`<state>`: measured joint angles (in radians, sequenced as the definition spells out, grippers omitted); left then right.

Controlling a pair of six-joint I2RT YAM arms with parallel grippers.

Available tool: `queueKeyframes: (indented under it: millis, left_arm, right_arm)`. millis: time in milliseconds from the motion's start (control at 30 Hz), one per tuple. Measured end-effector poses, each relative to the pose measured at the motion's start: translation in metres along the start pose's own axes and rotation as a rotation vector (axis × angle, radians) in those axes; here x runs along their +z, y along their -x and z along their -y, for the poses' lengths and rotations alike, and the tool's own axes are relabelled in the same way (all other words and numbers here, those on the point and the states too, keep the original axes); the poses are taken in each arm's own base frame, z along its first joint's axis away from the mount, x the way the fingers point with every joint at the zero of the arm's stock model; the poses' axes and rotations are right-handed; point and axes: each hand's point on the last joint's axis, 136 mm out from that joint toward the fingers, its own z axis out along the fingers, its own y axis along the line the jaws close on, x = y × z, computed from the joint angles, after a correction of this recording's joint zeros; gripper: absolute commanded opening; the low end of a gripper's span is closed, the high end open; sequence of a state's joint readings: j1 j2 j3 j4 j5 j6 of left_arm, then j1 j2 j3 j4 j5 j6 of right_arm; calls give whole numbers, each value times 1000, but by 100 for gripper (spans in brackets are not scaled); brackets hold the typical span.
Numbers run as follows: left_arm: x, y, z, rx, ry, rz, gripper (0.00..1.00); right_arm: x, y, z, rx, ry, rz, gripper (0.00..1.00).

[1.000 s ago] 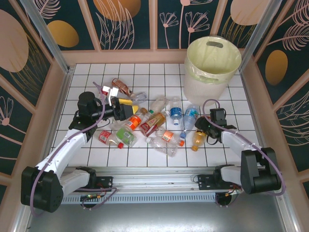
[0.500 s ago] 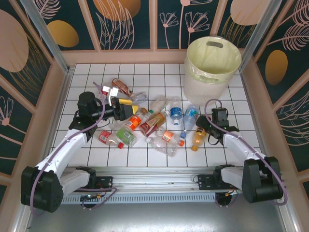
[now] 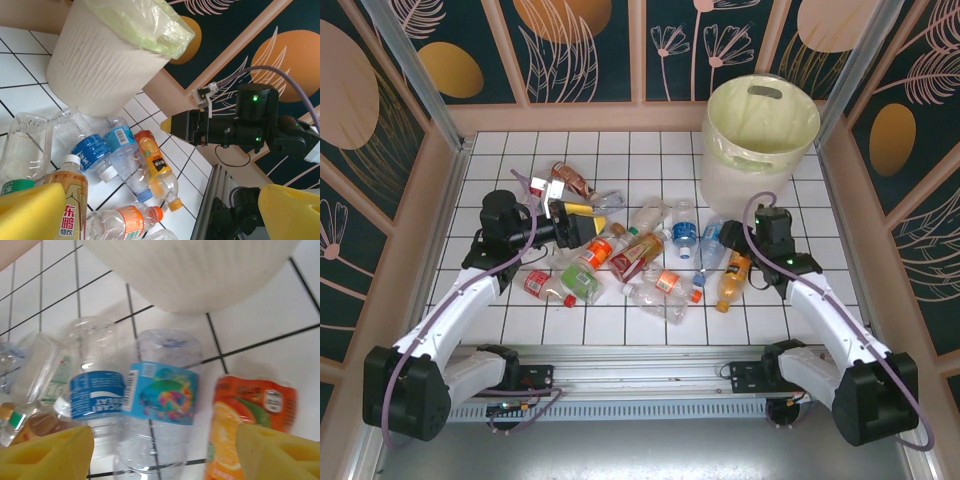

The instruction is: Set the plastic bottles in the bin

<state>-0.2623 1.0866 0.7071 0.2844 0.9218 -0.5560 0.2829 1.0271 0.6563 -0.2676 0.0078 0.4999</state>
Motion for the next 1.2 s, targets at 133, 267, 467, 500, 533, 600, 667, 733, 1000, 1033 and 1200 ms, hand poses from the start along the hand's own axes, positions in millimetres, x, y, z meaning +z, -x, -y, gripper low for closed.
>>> queueKeyframes:
  millis: [133, 267, 467, 500, 533, 600, 667, 733, 1000, 1033, 1200]
  left_arm:
    - [-4, 5, -2, 1, 42, 28, 99]
    - [-8, 5, -5, -25, 90, 39, 99]
    - [-18, 18, 9, -30, 127, 54, 99]
    - [-20, 21, 14, -16, 125, 59, 99]
    - [-22, 23, 19, 1, 123, 64, 99]
    - [-27, 25, 28, 44, 113, 73, 99]
    - [-29, 25, 34, 78, 103, 75, 99]
    - [-31, 23, 36, 105, 92, 76, 99]
    - [-32, 7, 36, 145, 65, 59, 99]
    - [-32, 7, 36, 148, 64, 60, 99]
    - [-32, 7, 37, 155, 64, 62, 99]
  right_arm:
    - [17, -7, -23, -49, 18, -61, 76]
    - [40, -16, -50, -136, 35, -127, 71]
    - [75, -15, -70, -222, 27, -180, 70]
    - [81, -15, -71, -230, 23, -187, 70]
    - [85, -15, -72, -238, 21, -194, 70]
    - [96, -17, -77, -258, 16, -209, 70]
    - [106, -19, -80, -275, 15, -219, 70]
    - [115, -23, -82, -292, 11, -233, 70]
    - [140, -33, -80, -330, -20, -268, 74]
    - [143, -34, -79, -332, -24, -272, 75]
    - [155, -40, -74, -340, -46, -293, 74]
